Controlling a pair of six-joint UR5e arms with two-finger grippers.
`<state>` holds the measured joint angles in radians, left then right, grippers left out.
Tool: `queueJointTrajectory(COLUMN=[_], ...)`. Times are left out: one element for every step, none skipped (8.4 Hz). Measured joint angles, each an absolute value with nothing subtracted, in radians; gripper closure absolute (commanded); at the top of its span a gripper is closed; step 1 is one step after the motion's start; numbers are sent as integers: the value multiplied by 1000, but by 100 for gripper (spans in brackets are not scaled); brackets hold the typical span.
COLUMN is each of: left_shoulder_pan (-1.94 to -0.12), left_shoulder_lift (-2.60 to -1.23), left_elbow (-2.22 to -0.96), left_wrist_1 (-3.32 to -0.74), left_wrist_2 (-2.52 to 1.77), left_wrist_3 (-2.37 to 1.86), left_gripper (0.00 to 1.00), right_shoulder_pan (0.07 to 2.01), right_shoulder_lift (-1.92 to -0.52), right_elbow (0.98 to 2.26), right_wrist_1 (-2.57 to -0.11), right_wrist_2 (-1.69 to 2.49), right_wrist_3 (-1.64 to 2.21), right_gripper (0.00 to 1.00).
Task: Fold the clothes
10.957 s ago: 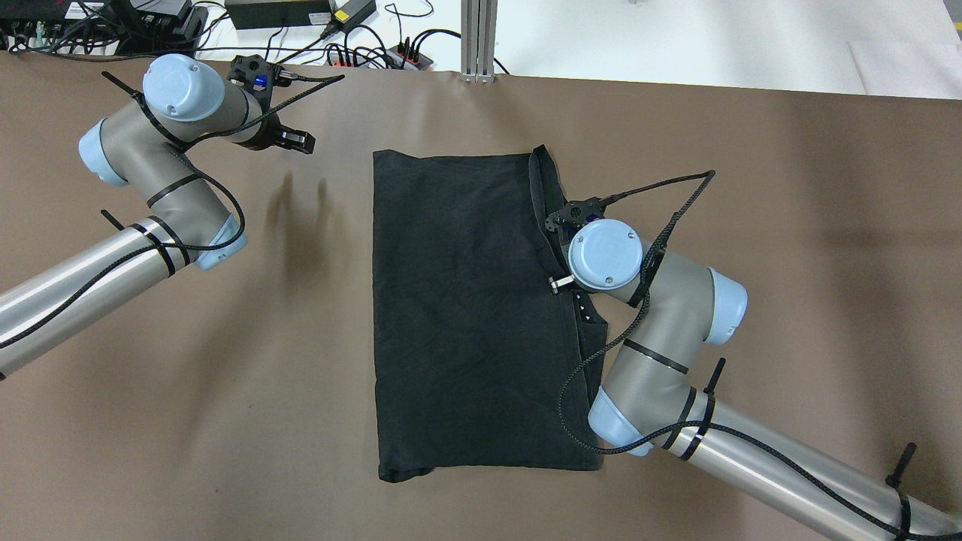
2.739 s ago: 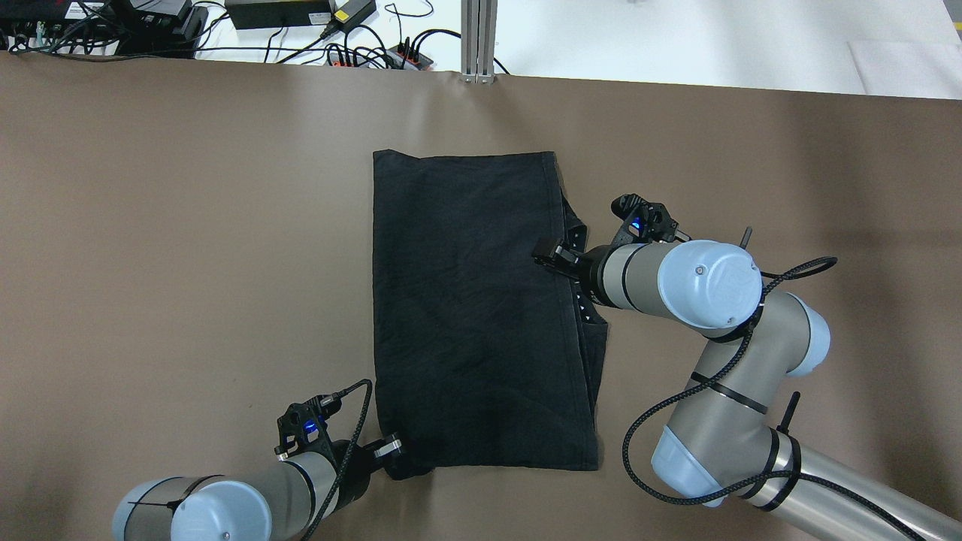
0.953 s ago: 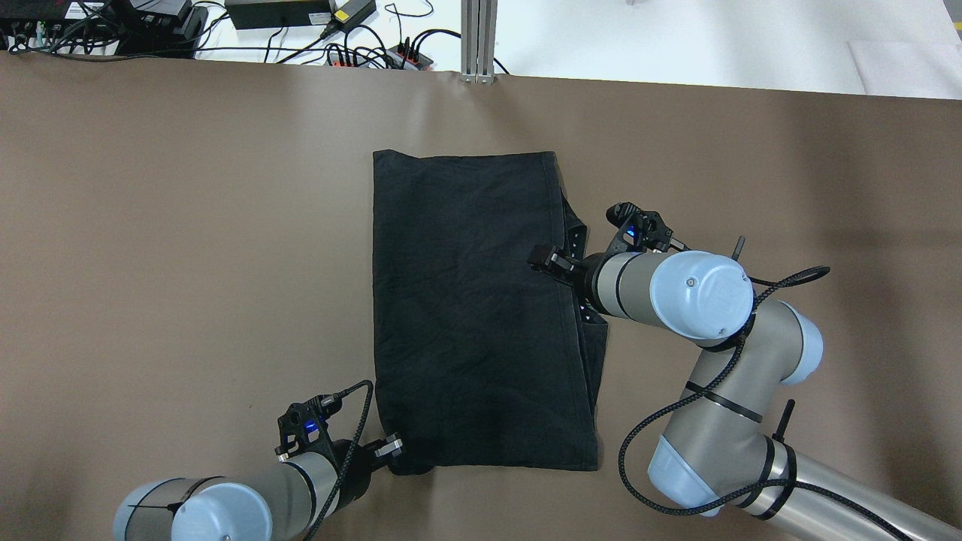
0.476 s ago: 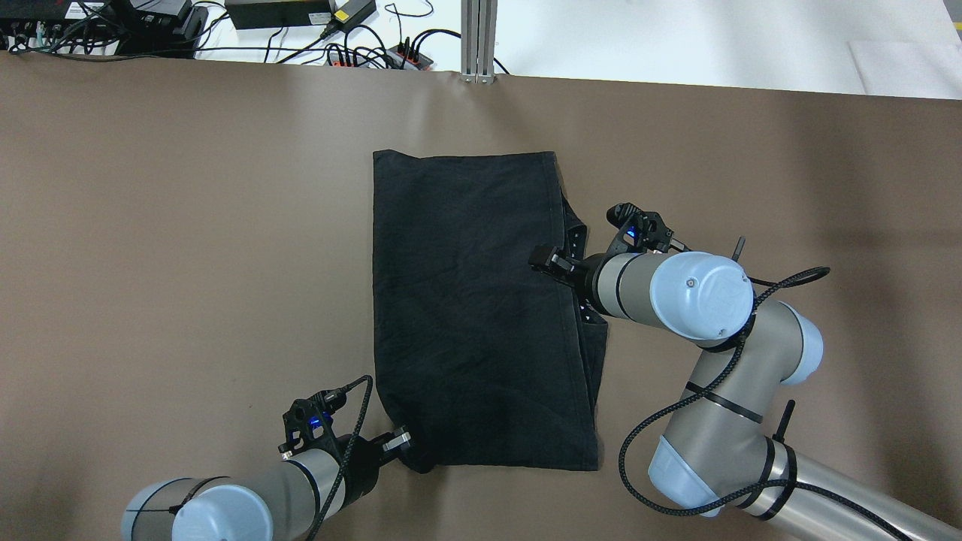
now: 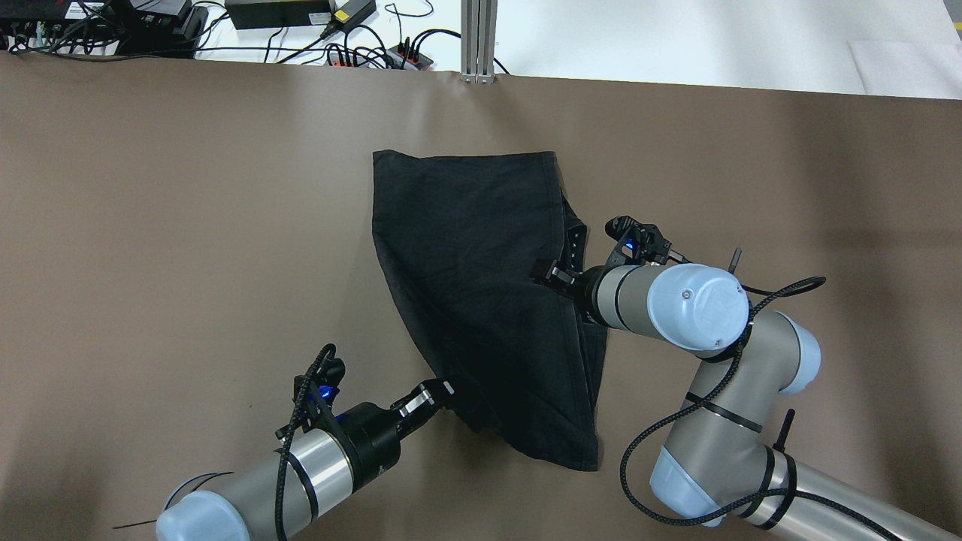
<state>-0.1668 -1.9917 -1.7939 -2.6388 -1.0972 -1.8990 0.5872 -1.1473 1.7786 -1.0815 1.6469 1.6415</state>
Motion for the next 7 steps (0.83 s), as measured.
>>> queueJointTrajectory(left_shoulder_pan=[-168, -168, -168, -168, -167, -167, -167], left_shoulder_lift=[-1994, -1995, -1995, -1996, -1996, -1996, -1996], left_elbow=[-1792, -1791, -1788, -1786, -1785, -1785, -1784], left_wrist_1=[-2661, -2670, -2674, -2676, -2676, -2677, -2677], left_wrist_2=[-1085, -1074, -1067, -1063, -1062, -1062, -1062], left_wrist_3=[-1898, -1898, -1897, -1897, -1896, -1897, -1897], left_gripper=[100, 100, 100, 100, 100, 100, 100], right_shoulder_pan=[582, 579, 578, 577, 577, 577, 577], right_shoulder_lift=[-1150, -1150, -1150, -1151, -1151, -1150, -1150], right_elbow=[1776, 1774, 1770, 1767, 1766, 1767, 1768], right_wrist_1=[-1081, -1081, -1081, -1081, -1081, -1080, -1079], right_wrist_2=[1647, 1647, 1647, 1647, 1647, 1648, 1648], right_wrist_3=[1641, 1641, 1641, 1641, 1642, 1644, 1647], right_gripper=[6, 6, 6, 6, 6, 6, 6])
